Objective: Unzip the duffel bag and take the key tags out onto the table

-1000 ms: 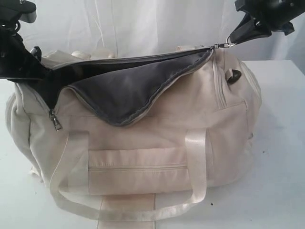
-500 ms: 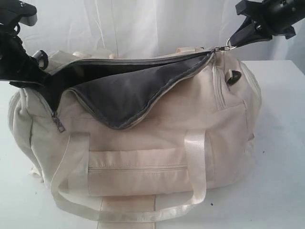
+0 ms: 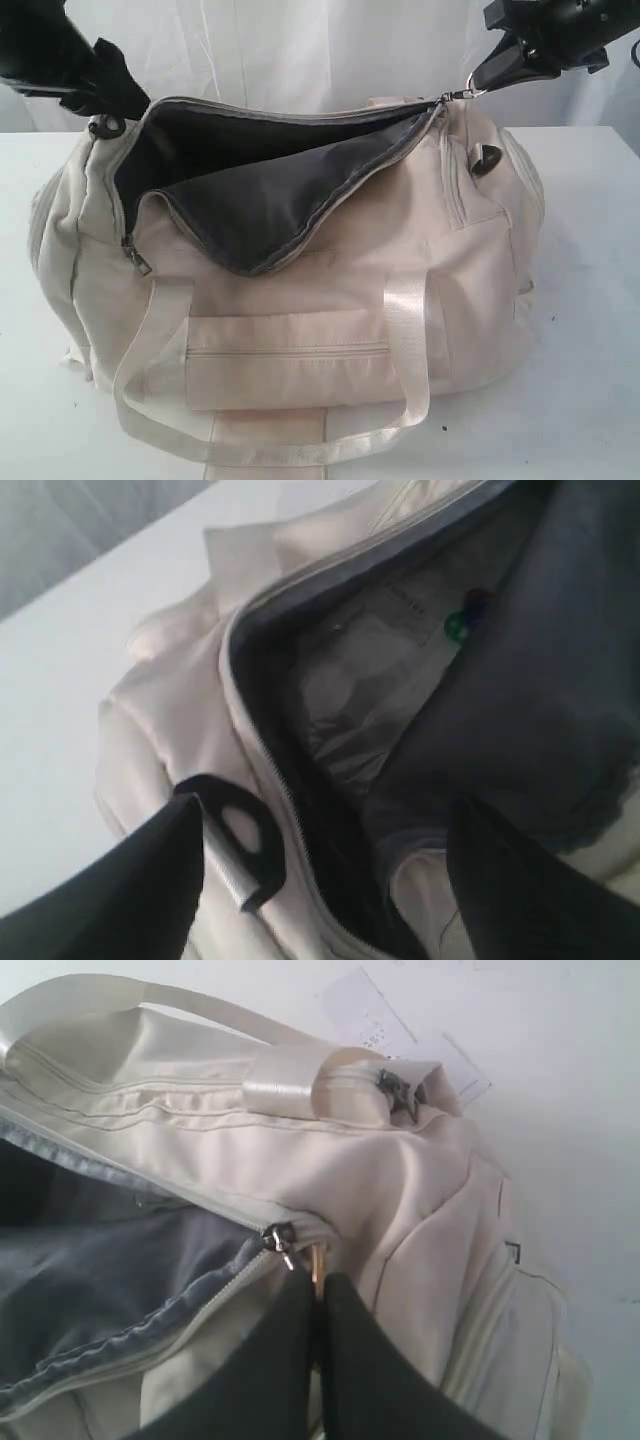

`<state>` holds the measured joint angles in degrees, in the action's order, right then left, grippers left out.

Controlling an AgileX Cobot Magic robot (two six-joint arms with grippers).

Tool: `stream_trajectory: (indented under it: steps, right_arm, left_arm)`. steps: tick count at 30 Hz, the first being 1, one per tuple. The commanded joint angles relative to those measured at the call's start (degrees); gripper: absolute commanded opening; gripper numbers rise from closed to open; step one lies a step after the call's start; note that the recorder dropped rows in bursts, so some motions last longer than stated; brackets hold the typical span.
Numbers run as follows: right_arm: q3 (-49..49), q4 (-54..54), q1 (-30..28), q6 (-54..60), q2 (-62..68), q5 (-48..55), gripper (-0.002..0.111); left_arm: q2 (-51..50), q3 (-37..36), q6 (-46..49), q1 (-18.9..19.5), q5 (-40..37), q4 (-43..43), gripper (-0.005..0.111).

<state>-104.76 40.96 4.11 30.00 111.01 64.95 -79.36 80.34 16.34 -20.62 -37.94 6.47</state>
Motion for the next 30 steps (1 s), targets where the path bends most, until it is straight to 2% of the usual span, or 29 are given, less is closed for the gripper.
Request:
stream_trajectory:
  steps: [1, 6, 10, 17, 22, 26, 30]
  right_arm:
    - [0.3, -0.1, 0.4, 1.3, -0.6, -0.9, 0.0]
    - [0.3, 0.2, 0.5, 1.3, -0.5, -0.9, 0.0]
    - [0.3, 0.4, 0.5, 1.5, -0.5, 0.1, 0.0]
    - [0.3, 3.2, 0.7, 3.3, -0.5, 0.1, 0.0]
    - [0.3, 3.2, 1.9, 4.3, -0.5, 0.1, 0.0]
    - [0.3, 3.2, 2.9, 4.5, -0.5, -0.1, 0.0]
    - [0.3, 3.2, 2.8, 4.5, -0.5, -0.4, 0.0]
  left_arm:
    - [-0.7, 1.8, 10.0, -2.6, 0.3, 2.9, 0.068]
    - [-7.2, 3.4, 23.8, -6.8, 7.9, 2.9, 0.067]
    - [-13.3, 6.7, 30.1, -9.3, 14.0, 2.9, 0.067]
    - [-23.5, 13.9, 38.8, -14.0, 16.4, 2.9, 0.067]
    - [-28.3, 15.1, 43.8, -15.0, 21.1, 2.9, 0.067]
    - [-30.9, 15.1, 44.1, -15.0, 26.1, 2.9, 0.067]
    - [-32.6, 15.1, 44.1, -15.0, 32.9, 2.9, 0.062]
